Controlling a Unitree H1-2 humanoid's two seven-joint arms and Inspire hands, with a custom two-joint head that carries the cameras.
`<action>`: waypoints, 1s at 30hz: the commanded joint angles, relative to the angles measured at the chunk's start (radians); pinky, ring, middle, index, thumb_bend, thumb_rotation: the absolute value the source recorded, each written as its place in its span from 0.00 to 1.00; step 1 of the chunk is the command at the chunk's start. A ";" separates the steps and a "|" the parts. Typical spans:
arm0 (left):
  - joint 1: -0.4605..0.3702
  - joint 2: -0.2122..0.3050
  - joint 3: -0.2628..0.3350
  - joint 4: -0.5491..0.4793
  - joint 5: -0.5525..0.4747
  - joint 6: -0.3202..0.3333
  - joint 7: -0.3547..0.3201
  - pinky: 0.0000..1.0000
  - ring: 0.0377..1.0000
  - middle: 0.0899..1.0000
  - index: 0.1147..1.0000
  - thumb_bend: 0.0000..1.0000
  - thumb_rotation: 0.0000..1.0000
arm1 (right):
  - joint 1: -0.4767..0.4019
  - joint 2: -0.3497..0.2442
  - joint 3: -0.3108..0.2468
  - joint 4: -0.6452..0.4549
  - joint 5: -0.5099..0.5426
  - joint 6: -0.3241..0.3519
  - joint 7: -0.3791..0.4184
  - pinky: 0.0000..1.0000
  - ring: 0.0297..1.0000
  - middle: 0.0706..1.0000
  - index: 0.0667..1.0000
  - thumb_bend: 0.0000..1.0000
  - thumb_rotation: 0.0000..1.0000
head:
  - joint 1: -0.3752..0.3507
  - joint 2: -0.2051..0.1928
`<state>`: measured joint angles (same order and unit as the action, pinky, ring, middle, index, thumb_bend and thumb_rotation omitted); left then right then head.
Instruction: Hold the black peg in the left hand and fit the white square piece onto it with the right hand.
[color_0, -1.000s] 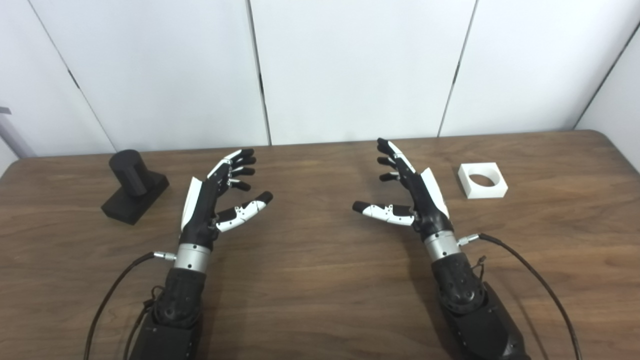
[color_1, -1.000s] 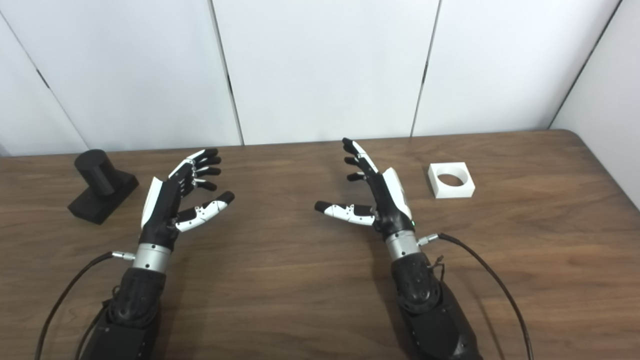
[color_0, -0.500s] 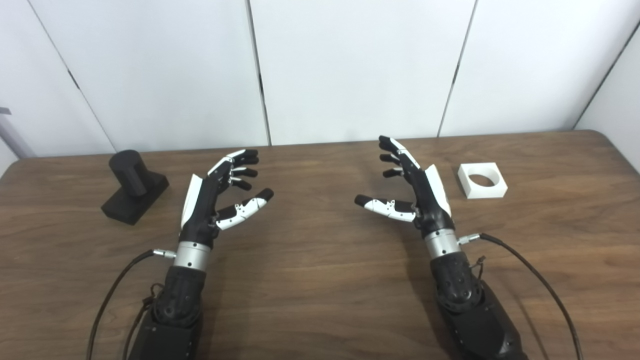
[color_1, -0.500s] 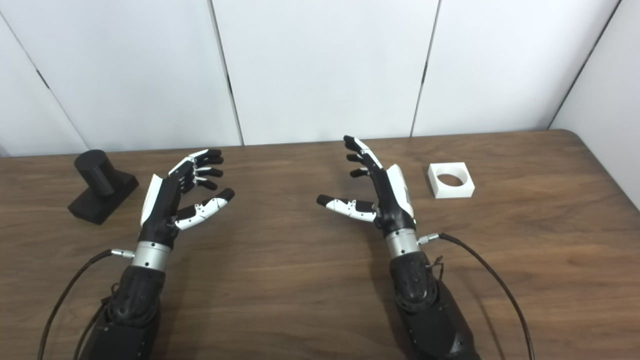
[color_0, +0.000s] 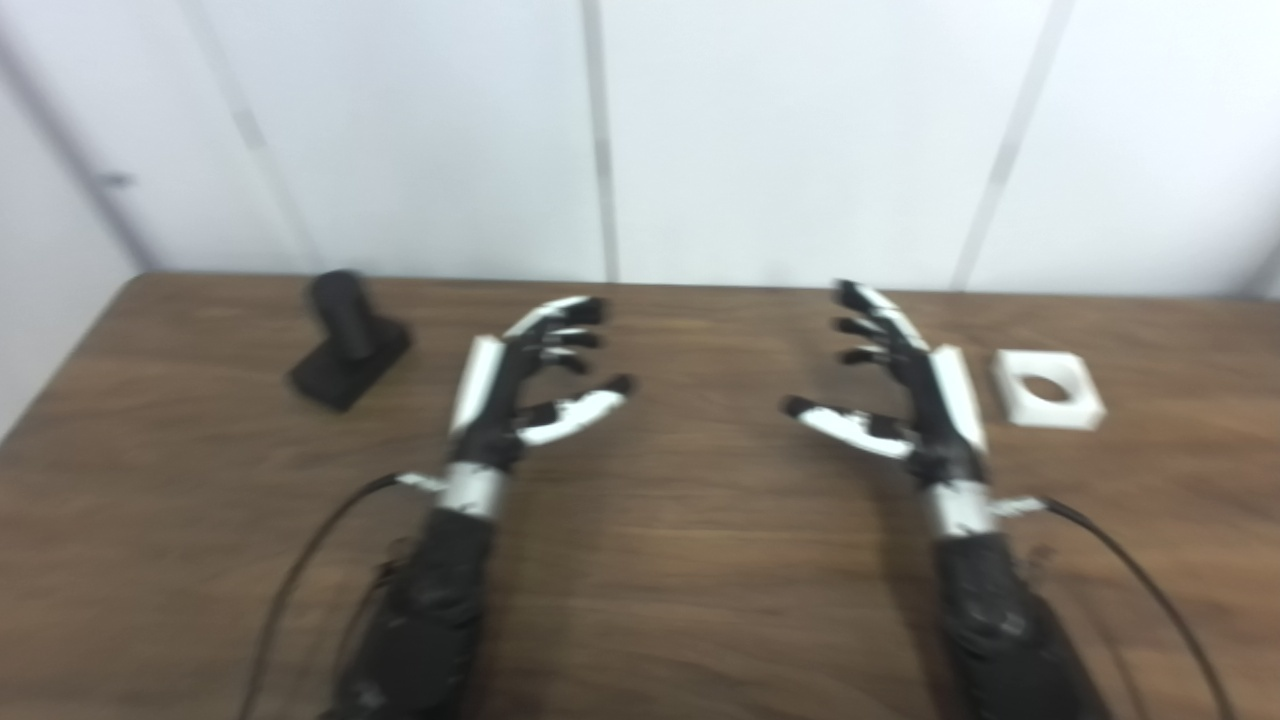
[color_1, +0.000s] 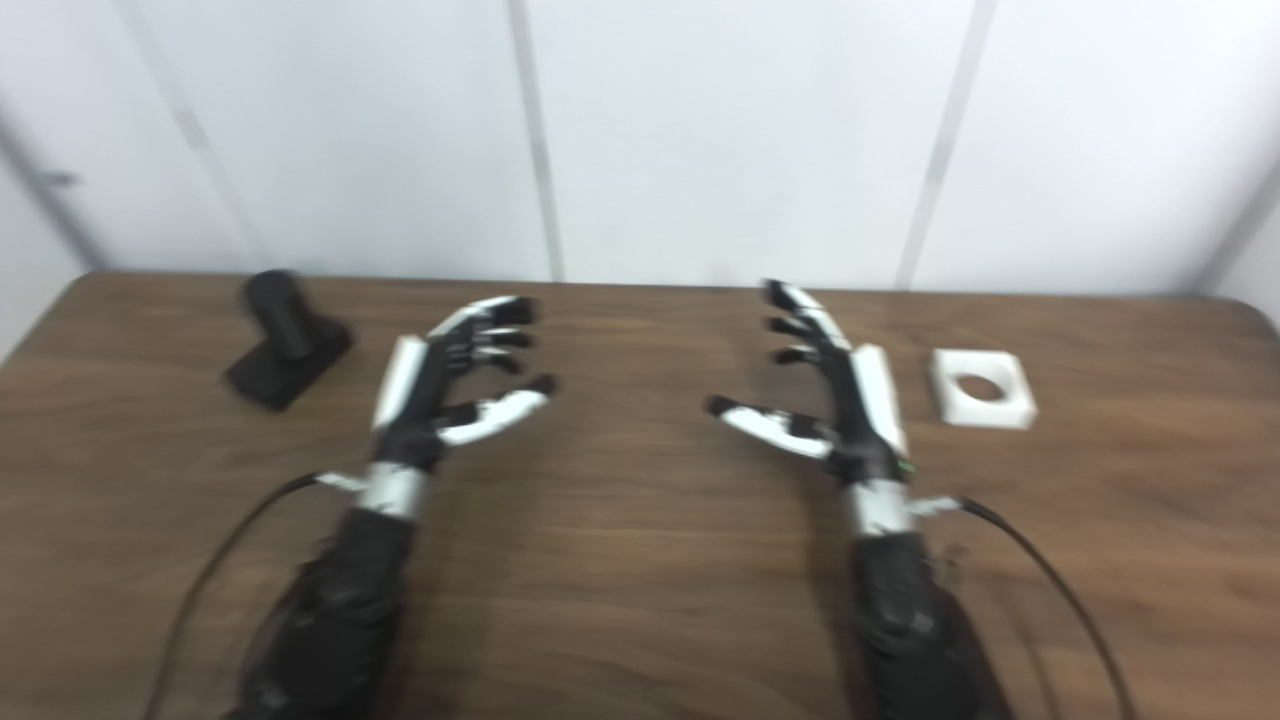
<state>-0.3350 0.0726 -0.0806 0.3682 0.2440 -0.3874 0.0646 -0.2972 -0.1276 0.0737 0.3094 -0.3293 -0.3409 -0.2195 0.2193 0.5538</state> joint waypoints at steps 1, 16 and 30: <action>-0.033 -0.013 -0.008 -0.032 0.030 -0.005 0.026 0.55 0.68 0.74 0.73 0.68 0.27 | -0.020 -0.022 -0.012 -0.044 0.019 -0.035 0.014 0.64 0.78 0.85 0.85 0.65 0.22 | 0.029 -0.004; -0.015 -0.014 -0.034 -0.074 0.189 0.017 0.105 0.67 0.72 0.71 0.69 0.67 0.29 | 0.006 -0.034 -0.031 -0.098 0.036 0.007 0.048 0.65 0.77 0.84 0.84 0.65 0.18 | 0.096 -0.042; -0.028 0.069 -0.026 -0.134 0.369 0.059 0.201 0.56 0.65 0.70 0.69 0.72 0.23 | 0.006 -0.039 -0.045 -0.105 0.043 0.012 0.075 0.64 0.76 0.83 0.83 0.64 0.08 | 0.109 -0.053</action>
<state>-0.3232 0.1350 -0.1122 0.2715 0.6032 -0.3254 0.2343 -0.2582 -0.1564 0.0416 0.2322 -0.2964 -0.3162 -0.1427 0.3267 0.5001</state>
